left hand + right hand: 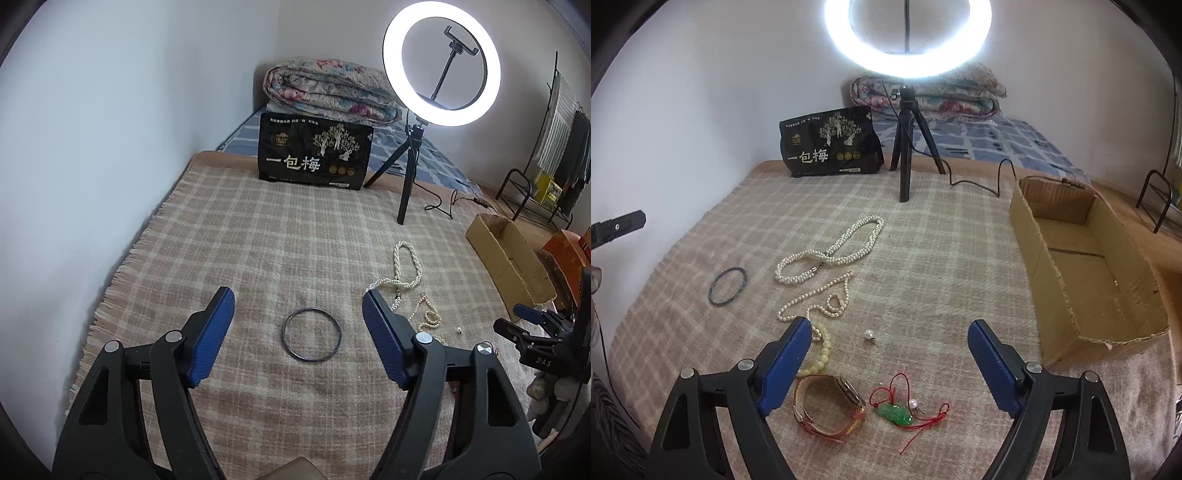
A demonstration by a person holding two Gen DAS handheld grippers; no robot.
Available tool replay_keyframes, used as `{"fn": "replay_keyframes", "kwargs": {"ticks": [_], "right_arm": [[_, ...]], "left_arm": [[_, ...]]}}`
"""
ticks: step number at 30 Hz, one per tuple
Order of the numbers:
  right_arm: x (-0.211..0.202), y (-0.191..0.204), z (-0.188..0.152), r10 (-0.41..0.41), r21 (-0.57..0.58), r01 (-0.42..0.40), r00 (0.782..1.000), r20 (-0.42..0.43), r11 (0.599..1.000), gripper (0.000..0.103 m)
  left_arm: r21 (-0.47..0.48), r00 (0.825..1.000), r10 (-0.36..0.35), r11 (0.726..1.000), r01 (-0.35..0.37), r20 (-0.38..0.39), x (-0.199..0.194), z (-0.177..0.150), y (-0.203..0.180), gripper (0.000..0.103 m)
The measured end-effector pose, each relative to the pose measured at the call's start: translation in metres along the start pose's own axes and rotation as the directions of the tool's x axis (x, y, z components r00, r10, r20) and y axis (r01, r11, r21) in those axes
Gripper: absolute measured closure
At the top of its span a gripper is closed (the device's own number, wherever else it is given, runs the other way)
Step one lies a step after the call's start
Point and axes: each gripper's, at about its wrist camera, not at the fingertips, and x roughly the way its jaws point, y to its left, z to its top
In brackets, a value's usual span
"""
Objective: Organize jewelry
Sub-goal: 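Move left tool toward black ring while right tool approaches the pearl strand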
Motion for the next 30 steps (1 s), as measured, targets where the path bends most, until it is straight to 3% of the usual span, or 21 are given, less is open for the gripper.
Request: {"fn": "replay_keyframes", "kwargs": {"ticks": [8, 9, 18, 30], "right_arm": [[0.039, 0.003, 0.014, 0.083, 0.054, -0.079, 0.994, -0.074, 0.995, 0.027], [0.043, 0.006, 0.016, 0.096, 0.054, -0.091, 0.992, -0.082, 0.994, 0.030], [0.088, 0.012, 0.025, 0.166, 0.116, -0.149, 0.974, -0.155, 0.982, 0.054], [0.109, 0.015, 0.030, 0.153, 0.090, -0.138, 0.971, -0.186, 0.986, 0.057]], "left_arm": [[-0.078, 0.991, -0.031, 0.997, 0.021, -0.128, 0.039, -0.007, 0.014, 0.042], [-0.090, 0.988, -0.039, 0.996, 0.026, -0.150, 0.043, -0.009, 0.015, 0.047], [-0.103, 0.966, -0.055, 0.994, 0.030, -0.253, 0.075, -0.022, 0.014, 0.053], [-0.110, 0.955, -0.057, 0.994, 0.026, -0.291, 0.096, -0.026, 0.011, 0.053]]}}
